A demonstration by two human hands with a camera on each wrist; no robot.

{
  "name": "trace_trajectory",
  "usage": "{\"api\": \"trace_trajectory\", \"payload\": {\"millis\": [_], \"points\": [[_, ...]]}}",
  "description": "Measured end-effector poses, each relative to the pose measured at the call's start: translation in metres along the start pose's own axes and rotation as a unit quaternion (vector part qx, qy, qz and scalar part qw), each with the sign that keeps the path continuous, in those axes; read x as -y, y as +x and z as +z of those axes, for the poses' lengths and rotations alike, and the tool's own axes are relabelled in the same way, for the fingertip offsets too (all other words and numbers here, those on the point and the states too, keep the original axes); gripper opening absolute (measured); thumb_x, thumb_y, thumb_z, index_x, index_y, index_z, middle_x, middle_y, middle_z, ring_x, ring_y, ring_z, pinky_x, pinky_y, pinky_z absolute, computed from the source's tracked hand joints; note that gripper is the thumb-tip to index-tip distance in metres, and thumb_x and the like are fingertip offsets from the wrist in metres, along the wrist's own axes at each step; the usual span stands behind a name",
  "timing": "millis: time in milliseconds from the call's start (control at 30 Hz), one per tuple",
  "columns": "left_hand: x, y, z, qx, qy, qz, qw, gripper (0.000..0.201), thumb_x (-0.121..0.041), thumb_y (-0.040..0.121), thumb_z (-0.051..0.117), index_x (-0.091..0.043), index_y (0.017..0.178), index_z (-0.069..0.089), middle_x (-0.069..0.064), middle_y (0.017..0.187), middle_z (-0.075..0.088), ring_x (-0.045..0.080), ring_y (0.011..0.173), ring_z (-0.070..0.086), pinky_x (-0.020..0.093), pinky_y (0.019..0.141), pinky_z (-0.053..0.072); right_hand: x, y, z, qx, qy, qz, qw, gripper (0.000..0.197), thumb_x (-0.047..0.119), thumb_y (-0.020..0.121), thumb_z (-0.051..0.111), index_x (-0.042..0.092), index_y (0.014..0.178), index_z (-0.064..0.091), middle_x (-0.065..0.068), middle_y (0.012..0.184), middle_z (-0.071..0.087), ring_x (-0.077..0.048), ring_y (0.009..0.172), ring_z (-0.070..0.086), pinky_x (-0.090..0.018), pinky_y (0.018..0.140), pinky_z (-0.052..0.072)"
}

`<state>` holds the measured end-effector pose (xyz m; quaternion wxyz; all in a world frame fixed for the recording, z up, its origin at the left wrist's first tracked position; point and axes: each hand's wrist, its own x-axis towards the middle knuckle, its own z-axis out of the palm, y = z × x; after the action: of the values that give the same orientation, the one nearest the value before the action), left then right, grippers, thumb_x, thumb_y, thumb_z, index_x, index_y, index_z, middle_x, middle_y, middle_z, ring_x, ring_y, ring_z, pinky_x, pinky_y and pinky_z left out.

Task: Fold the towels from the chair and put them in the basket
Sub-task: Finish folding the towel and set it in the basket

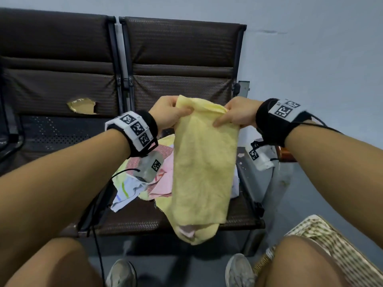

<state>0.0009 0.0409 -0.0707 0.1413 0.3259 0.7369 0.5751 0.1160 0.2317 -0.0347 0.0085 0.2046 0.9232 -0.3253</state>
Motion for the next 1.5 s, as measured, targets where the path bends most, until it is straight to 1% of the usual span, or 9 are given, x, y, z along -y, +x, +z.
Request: {"api": "trace_trajectory", "payload": {"millis": [100, 367, 633, 900, 1033, 1100, 1200, 1333, 1500], "points": [[0.0, 0.027, -0.001, -0.1, 0.113, 0.038, 0.988, 0.012, -0.019, 0.087, 0.071, -0.015, 0.097, 0.075, 0.006, 0.097, 0.076, 0.023, 0.094, 0.072, 0.044, 0.086, 0.058, -0.006, 0.019, -0.004, -0.123, 0.014, -0.018, 0.992, 0.018, 0.031, 0.08, 0.077, 0.014, 0.076, 0.073, 0.001, 0.072, 0.068, -0.016, 0.068, 0.065, -0.026, 0.056, 0.052], [-0.022, 0.065, -0.019, -0.213, 0.068, 0.12, 0.967, 0.007, -0.026, 0.079, 0.072, -0.022, 0.085, 0.072, -0.007, 0.085, 0.073, 0.008, 0.082, 0.068, 0.028, 0.075, 0.058, 0.006, 0.044, -0.007, -0.302, 0.096, -0.152, 0.936, 0.028, 0.019, 0.09, 0.054, 0.026, 0.063, 0.05, 0.01, 0.064, 0.046, -0.017, 0.07, 0.046, -0.032, 0.065, 0.035], [0.085, 0.012, -0.005, -0.018, 0.127, -0.048, 0.991, 0.023, 0.004, 0.08, 0.065, -0.018, 0.075, 0.061, 0.004, 0.075, 0.06, 0.019, 0.078, 0.056, 0.032, 0.072, 0.048, -0.059, 0.031, 0.07, -0.061, 0.054, -0.081, 0.993, 0.027, 0.015, 0.094, 0.049, -0.006, 0.098, 0.066, -0.012, 0.081, 0.059, -0.026, 0.076, 0.057, -0.032, 0.067, 0.047], [0.149, -0.063, 0.016, 0.272, 0.134, -0.242, 0.922, 0.016, 0.003, 0.092, 0.06, -0.013, 0.095, 0.061, 0.01, 0.094, 0.066, 0.022, 0.082, 0.066, 0.029, 0.071, 0.06, -0.115, -0.006, 0.151, 0.223, 0.075, 0.083, 0.968, 0.027, 0.01, 0.098, 0.052, -0.003, 0.119, 0.062, -0.02, 0.11, 0.066, -0.037, 0.096, 0.067, -0.042, 0.084, 0.059], [0.149, -0.068, 0.021, 0.323, 0.112, -0.31, 0.887, 0.02, 0.002, 0.093, 0.057, 0.0, 0.111, 0.064, 0.018, 0.101, 0.07, 0.031, 0.086, 0.068, 0.036, 0.074, 0.062, -0.123, -0.008, 0.157, 0.269, 0.128, 0.147, 0.943, 0.017, 0.007, 0.096, 0.05, 0.004, 0.11, 0.059, -0.011, 0.083, 0.072, -0.022, 0.066, 0.069, -0.028, 0.054, 0.056], [0.15, -0.059, 0.024, 0.302, 0.106, -0.306, 0.897, 0.022, 0.001, 0.092, 0.056, -0.002, 0.112, 0.064, 0.017, 0.1, 0.068, 0.03, 0.084, 0.066, 0.035, 0.073, 0.059, -0.121, -0.001, 0.155, 0.235, 0.146, 0.158, 0.948, 0.005, 0.004, 0.09, 0.05, 0.007, 0.089, 0.054, -0.005, 0.06, 0.061, -0.018, 0.049, 0.057, -0.023, 0.045, 0.047], [0.159, -0.034, 0.027, 0.211, 0.081, -0.277, 0.934, 0.031, -0.002, 0.091, 0.058, -0.005, 0.122, 0.059, 0.013, 0.11, 0.067, 0.028, 0.095, 0.065, 0.036, 0.082, 0.056, -0.123, 0.021, 0.152, 0.123, 0.15, 0.118, 0.974, 0.009, 0.009, 0.087, 0.053, 0.005, 0.088, 0.061, -0.008, 0.08, 0.062, -0.019, 0.069, 0.061, -0.027, 0.057, 0.053], [0.183, -0.003, 0.031, 0.061, 0.119, -0.201, 0.97, 0.01, -0.013, 0.095, 0.061, -0.01, 0.102, 0.067, 0.007, 0.085, 0.063, 0.016, 0.071, 0.059, 0.024, 0.063, 0.054, -0.13, 0.052, 0.157, -0.001, 0.14, 0.059, 0.988, 0.025, 0.011, 0.089, 0.054, -0.005, 0.103, 0.067, -0.021, 0.101, 0.07, -0.033, 0.092, 0.069, -0.049, 0.086, 0.059], [0.209, 0.011, 0.038, -0.031, 0.115, -0.18, 0.976, 0.022, -0.028, 0.094, 0.06, -0.018, 0.111, 0.069, 0.002, 0.085, 0.071, 0.014, 0.064, 0.062, 0.027, 0.071, 0.048, -0.133, 0.076, 0.173, -0.113, 0.081, 0.04, 0.989, 0.024, 0.025, 0.094, 0.052, 0.007, 0.1, 0.066, -0.005, 0.087, 0.067, -0.022, 0.082, 0.062, -0.034, 0.075, 0.05]]}}
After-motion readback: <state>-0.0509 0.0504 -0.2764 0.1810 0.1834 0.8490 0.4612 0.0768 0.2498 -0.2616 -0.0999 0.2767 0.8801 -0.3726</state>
